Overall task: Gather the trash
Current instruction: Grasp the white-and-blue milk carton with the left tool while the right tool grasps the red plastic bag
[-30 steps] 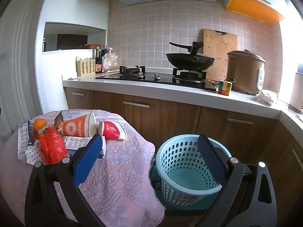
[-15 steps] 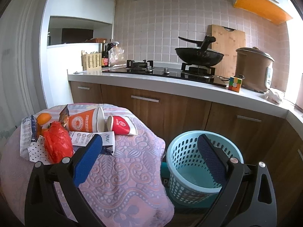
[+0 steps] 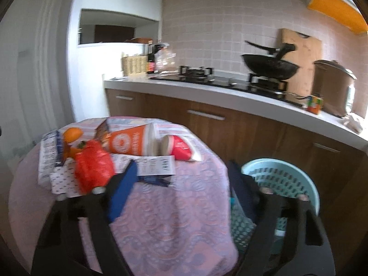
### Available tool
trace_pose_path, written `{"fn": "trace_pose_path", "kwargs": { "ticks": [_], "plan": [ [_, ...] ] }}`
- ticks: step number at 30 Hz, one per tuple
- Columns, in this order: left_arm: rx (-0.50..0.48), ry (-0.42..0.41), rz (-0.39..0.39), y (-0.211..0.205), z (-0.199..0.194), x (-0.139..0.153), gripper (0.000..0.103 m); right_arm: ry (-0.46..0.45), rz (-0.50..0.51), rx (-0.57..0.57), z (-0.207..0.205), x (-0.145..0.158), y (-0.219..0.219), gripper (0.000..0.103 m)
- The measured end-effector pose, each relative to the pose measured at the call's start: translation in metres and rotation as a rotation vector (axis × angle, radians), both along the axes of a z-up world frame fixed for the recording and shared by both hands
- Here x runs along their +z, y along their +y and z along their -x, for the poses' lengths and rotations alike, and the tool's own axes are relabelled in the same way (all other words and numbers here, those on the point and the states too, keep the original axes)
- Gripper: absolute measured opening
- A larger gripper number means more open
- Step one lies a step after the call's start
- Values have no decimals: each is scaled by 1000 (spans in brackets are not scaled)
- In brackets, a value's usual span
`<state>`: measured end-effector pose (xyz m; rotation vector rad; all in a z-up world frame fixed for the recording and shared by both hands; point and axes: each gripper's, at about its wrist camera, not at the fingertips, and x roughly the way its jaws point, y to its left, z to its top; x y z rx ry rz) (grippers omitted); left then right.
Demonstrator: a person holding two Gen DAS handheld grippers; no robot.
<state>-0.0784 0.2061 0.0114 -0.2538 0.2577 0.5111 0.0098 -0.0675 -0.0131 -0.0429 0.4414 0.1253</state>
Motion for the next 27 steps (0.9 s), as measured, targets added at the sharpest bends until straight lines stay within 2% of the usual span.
{"fn": "trace_pose_path", "kwargs": {
  "ticks": [2, 5, 8, 13, 15, 19, 22, 24, 27],
  "plan": [
    [-35, 12, 12, 4, -7, 2, 95, 15, -7, 42, -3, -2, 11, 52],
    [-148, 87, 36, 6, -35, -1, 95, 42, -22, 98, -10, -5, 27, 52],
    [-168, 178, 83, 14, -68, -13, 95, 74, -45, 166, -17, -8, 45, 52],
    [-266, 334, 150, 16, -115, -43, 92, 87, -24, 230, -21, -13, 70, 53],
    [-274, 372, 156, 12, -127, -54, 92, 106, -21, 251, -25, -16, 78, 58],
    [-265, 423, 181, 15, -139, -71, 87, 123, -16, 253, -33, -23, 84, 68],
    [-270, 437, 205, 19, -144, -77, 78, 141, -14, 267, -39, -28, 87, 72],
    [-278, 434, 223, 21, -141, -78, 68, 149, -10, 273, -42, -31, 91, 73],
    [-276, 424, 223, 22, -137, -76, 68, 160, -2, 287, -48, -34, 98, 75]
  ]
}}
